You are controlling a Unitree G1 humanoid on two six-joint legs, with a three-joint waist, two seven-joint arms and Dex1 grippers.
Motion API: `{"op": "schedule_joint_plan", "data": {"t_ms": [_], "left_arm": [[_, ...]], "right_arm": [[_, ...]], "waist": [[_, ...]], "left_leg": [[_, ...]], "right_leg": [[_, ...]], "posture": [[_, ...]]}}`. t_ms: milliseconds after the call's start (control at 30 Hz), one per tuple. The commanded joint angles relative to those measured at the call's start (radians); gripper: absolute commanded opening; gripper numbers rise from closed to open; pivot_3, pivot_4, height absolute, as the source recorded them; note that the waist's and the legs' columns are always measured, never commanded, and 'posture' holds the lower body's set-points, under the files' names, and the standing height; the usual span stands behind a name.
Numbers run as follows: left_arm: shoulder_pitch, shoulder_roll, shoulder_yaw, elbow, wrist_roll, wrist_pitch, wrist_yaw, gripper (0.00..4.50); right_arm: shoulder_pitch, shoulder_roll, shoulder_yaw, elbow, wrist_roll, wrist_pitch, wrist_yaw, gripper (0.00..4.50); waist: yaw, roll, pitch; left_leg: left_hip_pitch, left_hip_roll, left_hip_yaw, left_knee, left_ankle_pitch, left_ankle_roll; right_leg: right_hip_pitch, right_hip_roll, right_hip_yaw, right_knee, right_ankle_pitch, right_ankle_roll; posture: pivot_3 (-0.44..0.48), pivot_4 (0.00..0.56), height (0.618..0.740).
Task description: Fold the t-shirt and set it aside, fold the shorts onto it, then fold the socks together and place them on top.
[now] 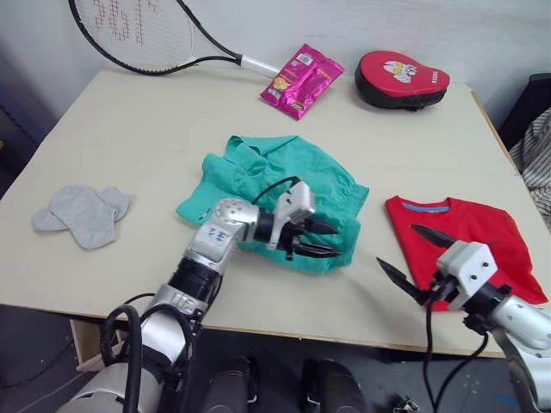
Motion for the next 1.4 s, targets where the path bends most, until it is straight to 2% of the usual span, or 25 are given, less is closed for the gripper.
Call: {"op": "schedule_joint_plan", "data": {"t_ms": [33,133,267,400,500,600,800,933,1033,1067,1100,1233,1400], "left_arm": [[0.031,0.051,0.062,-0.092,-0.097,-0.052,-0.115,3.6],[0.041,0.103,0.14,-0.07,-0.112,-0.139,-0.118,4.46],[0.087,0.272,0.201,0.051,-0.028,-0.419,-0.161,4.46],[0.124,0.425,0.22,0.203,0.059,-0.654,-0.17,4.46],[0.099,0.481,0.233,0.36,0.15,-0.74,-0.02,4.46],[0.068,0.486,0.213,0.473,0.203,-0.774,0.033,4.46],[-0.025,0.417,0.178,0.64,0.278,-0.761,0.144,4.46],[-0.132,0.357,0.133,0.789,0.356,-0.769,0.254,4.46],[-0.191,0.315,0.088,0.894,0.402,-0.787,0.211,4.5],[-0.204,0.304,0.082,0.917,0.406,-0.787,0.19,4.5],[-0.212,0.296,0.07,0.935,0.42,-0.781,0.179,4.31],[-0.228,0.275,0.045,0.981,0.453,-0.744,0.174,3.31],[-0.213,0.267,0.056,0.996,0.44,-0.678,0.106,1.7]], "right_arm": [[0.005,-0.054,-0.054,-0.07,0.125,0.035,0.09,4.5],[-0.017,-0.107,0.001,-0.118,0.146,0.076,0.146,4.5],[-0.125,-0.111,0.2,-0.174,0.065,0.149,0.128,4.5],[-0.233,-0.086,0.365,-0.15,-0.053,0.219,0.083,4.5],[-0.298,-0.066,0.475,-0.114,-0.13,0.277,0.07,4.5],[-0.354,-0.041,0.526,-0.064,-0.182,0.33,0.045,4.5],[-0.399,-0.058,0.539,0.005,-0.218,0.416,0.049,4.5],[-0.434,-0.064,0.522,0.063,-0.238,0.49,0.035,4.5],[-0.456,-0.081,0.52,0.087,-0.236,0.514,0.056,3.9],[-0.463,-0.084,0.521,0.095,-0.24,0.51,0.06,3.59],[-0.472,-0.086,0.525,0.105,-0.249,0.505,0.059,3.24],[-0.506,-0.078,0.531,0.139,-0.274,0.482,0.043,1.98],[-0.495,-0.072,0.525,0.138,-0.285,0.473,0.038,0.2]], "waist": [[0.001,0.0,0.0],[0.008,0.001,0.0],[-0.002,0.001,0.0],[-0.009,0.002,0.0],[0.003,0.002,0.0],[0.016,0.002,0.0],[0.021,0.002,0.0],[0.022,0.001,0.0],[0.023,0.001,-0.003],[0.023,0.001,-0.004],[0.023,0.001,-0.005],[0.028,0.002,-0.01],[0.035,0.004,-0.015]], "left_leg": [[0.0,0.0,0.0,0.0,0.0,0.0],[0.0,0.0,-0.001,0.001,0.0,0.0],[0.0,0.002,-0.001,0.0,-0.001,-0.001],[0.0,0.003,-0.001,0.0,-0.002,-0.003],[-0.002,0.002,-0.002,0.001,-0.003,-0.002],[-0.003,0.001,-0.003,0.003,-0.004,0.0],[-0.005,-0.001,-0.003,0.004,-0.005,0.001],[-0.004,-0.001,-0.003,0.004,-0.004,0.002],[-0.003,-0.002,-0.003,0.004,-0.004,0.001],[-0.003,-0.002,-0.003,0.004,-0.005,0.001],[-0.002,-0.002,-0.003,0.004,-0.005,0.001],[-0.002,-0.002,-0.002,0.004,-0.005,0.001],[-0.001,-0.002,-0.002,0.004,-0.005,0.0]], "right_leg": [[0.0,0.0,0.0,0.0,0.0,0.0],[0.0,0.0,-0.001,-0.001,0.0,0.0],[0.001,0.0,-0.001,-0.001,0.0,-0.002],[-0.001,0.0,-0.003,-0.001,-0.001,-0.003],[-0.001,0.0,-0.003,-0.002,-0.001,-0.003],[-0.001,-0.001,-0.004,-0.002,0.0,-0.003],[-0.001,-0.003,-0.004,-0.002,0.001,-0.001],[-0.001,-0.002,-0.004,0.0,0.001,-0.001],[0.0,-0.002,-0.004,0.001,0.001,0.0],[0.0,-0.002,-0.004,0.001,0.001,0.0],[0.0,-0.002,-0.004,0.001,0.001,0.0],[0.001,-0.003,-0.004,0.0,0.001,0.0],[0.002,-0.004,-0.003,0.001,0.001,0.0]], "posture": [[0.0,0.15,0.74],[0.0,0.15,0.74],[0.0,0.15,0.74],[0.0,0.15,0.74],[0.0,0.15,0.74],[0.0,0.15,0.74],[0.0,0.15,0.74],[0.0,0.15,0.74],[0.0,0.15,0.74],[0.0,0.15,0.74],[0.0,0.15,0.74],[0.0,0.15,0.74],[0.0,0.15,0.74]]}}
